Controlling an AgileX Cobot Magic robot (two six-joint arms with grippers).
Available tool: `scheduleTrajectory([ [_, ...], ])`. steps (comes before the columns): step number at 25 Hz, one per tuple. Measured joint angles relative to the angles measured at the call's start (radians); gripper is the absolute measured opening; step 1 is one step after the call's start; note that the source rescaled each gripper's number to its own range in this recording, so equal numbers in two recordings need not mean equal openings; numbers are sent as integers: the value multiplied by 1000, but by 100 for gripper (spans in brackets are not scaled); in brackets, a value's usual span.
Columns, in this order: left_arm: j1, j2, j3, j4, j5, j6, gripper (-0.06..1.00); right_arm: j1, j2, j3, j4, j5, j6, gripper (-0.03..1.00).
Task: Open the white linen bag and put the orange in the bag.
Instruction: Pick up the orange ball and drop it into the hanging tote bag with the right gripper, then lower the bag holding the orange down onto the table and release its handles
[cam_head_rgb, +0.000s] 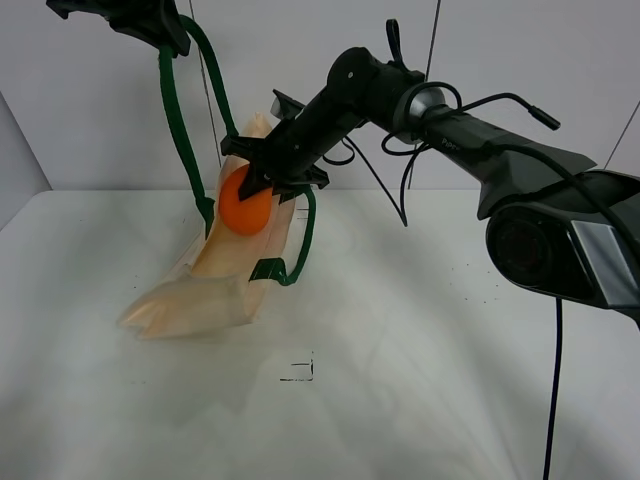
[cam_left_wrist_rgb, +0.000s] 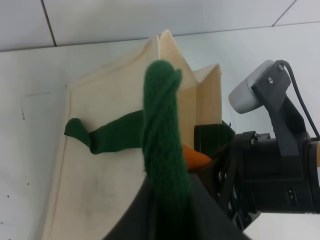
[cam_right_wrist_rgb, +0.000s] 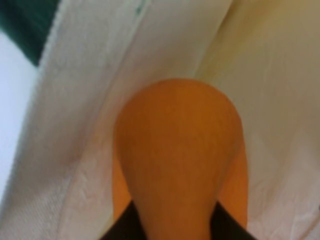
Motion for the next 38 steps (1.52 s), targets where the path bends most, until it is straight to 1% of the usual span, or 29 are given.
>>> scheduleTrajectory([
  [1,0,0,0,0,0,0,0,0,0,0,0,-1,0,4],
  [2,0,0,0,0,0,0,0,0,0,0,0,-1,0,14],
  [3,0,0,0,0,0,0,0,0,0,0,0,-1,0,28],
  [5,0,0,0,0,0,0,0,0,0,0,0,-1,0,71],
  [6,0,0,0,0,0,0,0,0,0,0,-1,-1,-2,81],
  [7,0,0,0,0,0,0,0,0,0,0,-3,-1,-6,89],
  [8,0,0,0,0,0,0,0,0,0,0,-13,6,-8,94],
  [10,0,0,0,0,0,0,0,0,-3,-1,-43,41,-8,98],
  [12,0,0,0,-1,0,0,0,0,-13,-3,-121,92,0,99],
  [14,0,0,1,-1,0,0,0,0,-28,-13,-242,162,29,100],
  [18,0,0,1,-1,0,0,0,0,-60,-23,-468,183,87,100],
  [21,0,0,1,-1,0,0,0,-3,-63,-23,-548,184,102,100],
  [24,0,0,1,-1,0,0,0,-29,-60,-23,-564,185,102,100],
  [27,0,0,1,-1,0,0,0,-76,-60,-23,-575,185,102,100],
  [38,0,0,1,-1,0,0,0,-362,-58,-23,-603,186,100,100],
])
